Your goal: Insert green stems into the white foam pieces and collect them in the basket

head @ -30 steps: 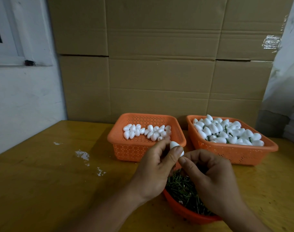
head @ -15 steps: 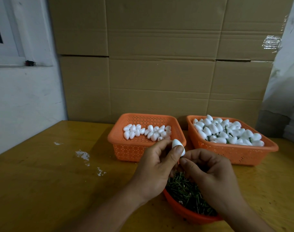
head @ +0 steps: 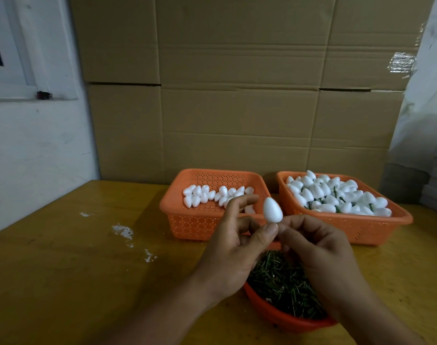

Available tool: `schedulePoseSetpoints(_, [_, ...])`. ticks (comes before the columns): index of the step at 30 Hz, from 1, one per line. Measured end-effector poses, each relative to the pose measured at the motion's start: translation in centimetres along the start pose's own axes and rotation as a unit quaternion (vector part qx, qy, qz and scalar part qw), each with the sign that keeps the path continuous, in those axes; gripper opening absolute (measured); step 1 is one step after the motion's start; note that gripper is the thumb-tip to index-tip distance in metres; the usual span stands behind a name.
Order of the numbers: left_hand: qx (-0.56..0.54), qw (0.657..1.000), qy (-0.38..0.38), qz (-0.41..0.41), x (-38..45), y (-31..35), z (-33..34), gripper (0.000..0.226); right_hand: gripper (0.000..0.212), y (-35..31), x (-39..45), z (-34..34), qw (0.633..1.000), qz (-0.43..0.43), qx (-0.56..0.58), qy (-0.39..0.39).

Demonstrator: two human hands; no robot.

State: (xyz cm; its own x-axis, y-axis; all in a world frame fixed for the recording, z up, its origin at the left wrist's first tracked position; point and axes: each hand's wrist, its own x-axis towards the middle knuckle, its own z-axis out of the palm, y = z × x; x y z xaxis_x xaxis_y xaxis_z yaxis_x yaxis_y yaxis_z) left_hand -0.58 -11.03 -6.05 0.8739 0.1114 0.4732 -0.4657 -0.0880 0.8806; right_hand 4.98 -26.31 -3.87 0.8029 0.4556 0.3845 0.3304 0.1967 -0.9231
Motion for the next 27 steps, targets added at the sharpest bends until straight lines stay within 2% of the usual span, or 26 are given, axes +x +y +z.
schedulePoseSetpoints(4, [0.036,0.999,0.008,-0.005,-0.3,-0.4,0.1,0.033,0.011,-0.6,2.1,-2.1,0.994,-0.025,-0.060,0.088])
schedulePoseSetpoints(6, [0.071,0.997,0.007,-0.003,-0.3,-0.6,0.1,0.026,0.014,-0.5,4.1,-3.8,0.977,-0.047,-0.145,0.149])
schedulePoseSetpoints(9, [0.125,0.992,0.001,0.018,-0.5,-0.8,0.2,0.016,0.009,0.1,7.8,-6.3,0.942,-0.043,-0.266,0.202])
schedulePoseSetpoints(12, [0.145,0.989,-0.015,0.025,-0.7,-0.7,0.5,0.011,0.011,1.0,10.8,-8.9,0.906,-0.003,-0.361,0.222])
schedulePoseSetpoints(16, [0.154,0.988,-0.026,0.015,-0.8,-0.4,0.6,0.017,0.024,2.0,13.8,-11.3,0.853,0.056,-0.466,0.226])
schedulePoseSetpoints(20, [0.159,0.987,-0.030,0.016,-0.9,-0.2,0.6,0.020,0.023,2.6,15.4,-12.1,0.815,0.135,-0.503,0.254])
schedulePoseSetpoints(27, [0.160,0.987,-0.030,0.017,-0.8,-0.3,0.5,0.021,0.029,3.1,15.6,-11.5,0.792,0.221,-0.502,0.269])
